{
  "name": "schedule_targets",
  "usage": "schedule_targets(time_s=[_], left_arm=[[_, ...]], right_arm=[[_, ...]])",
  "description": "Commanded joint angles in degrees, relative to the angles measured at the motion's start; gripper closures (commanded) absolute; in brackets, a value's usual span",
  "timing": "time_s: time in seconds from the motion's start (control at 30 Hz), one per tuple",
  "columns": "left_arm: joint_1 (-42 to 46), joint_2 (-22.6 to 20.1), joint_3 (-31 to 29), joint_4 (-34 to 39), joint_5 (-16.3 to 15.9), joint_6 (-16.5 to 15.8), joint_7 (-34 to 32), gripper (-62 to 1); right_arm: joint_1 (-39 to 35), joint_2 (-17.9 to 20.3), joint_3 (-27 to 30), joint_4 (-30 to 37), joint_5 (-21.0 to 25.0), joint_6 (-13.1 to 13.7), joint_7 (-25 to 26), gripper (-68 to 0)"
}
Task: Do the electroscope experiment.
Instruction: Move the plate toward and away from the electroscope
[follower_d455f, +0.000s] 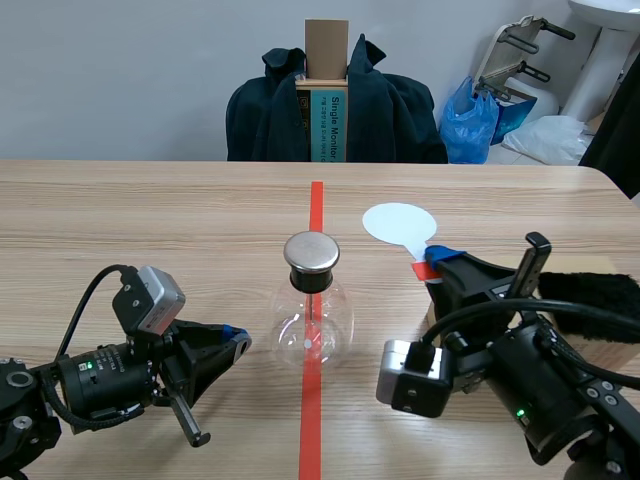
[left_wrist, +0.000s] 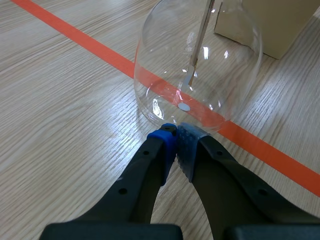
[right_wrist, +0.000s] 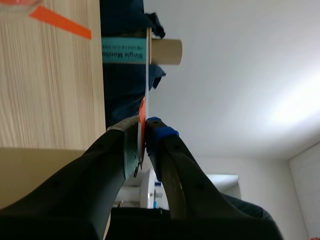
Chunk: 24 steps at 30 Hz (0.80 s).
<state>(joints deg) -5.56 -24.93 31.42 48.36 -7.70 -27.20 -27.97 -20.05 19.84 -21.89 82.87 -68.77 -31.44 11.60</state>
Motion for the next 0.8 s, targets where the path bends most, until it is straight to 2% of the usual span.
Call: schedule_targets(time_s=[0.0, 0.1, 0.2, 0.33, 0.47, 0.77], left_arm=[[-0.15, 0.13, -0.59, 1.14, -0.57, -0.31, -0.98, -3.2], [-0.15, 0.13, -0.59, 1.14, -0.57, -0.31, -0.98, -3.2], [-0.15, 0.13, -0.59, 1.14, -0.57, -0.31, -0.96, -3.2], [-0.15, 0.13, -0.59, 1.14, -0.57, -0.31, -0.96, -3.2], [-0.15, 0.13, -0.59, 1.14, -0.57, -0.31, -0.96, -3.2], [-0.15, 0.09, -0.63, 1.14, -0.57, -0.31, -0.96, -3.2]], right_arm=[[0.11, 0.61, 0.17, 1.07, 0.35, -2.47, -1.62, -0.8], [-1.38, 0.63, 0.28, 1.22, 0.35, -6.43, -3.91, -0.8], [-4.07, 0.63, 2.08, 2.29, 0.35, -9.07, -4.66, -0.8], [-8.72, 0.63, 6.01, 4.90, 0.39, -10.21, -4.66, -0.8], [-14.23, 0.66, 10.25, 8.76, 1.86, -13.29, -4.59, -0.8], [-25.81, 0.66, 21.94, 19.80, 8.79, -13.42, -3.02, -0.8]])
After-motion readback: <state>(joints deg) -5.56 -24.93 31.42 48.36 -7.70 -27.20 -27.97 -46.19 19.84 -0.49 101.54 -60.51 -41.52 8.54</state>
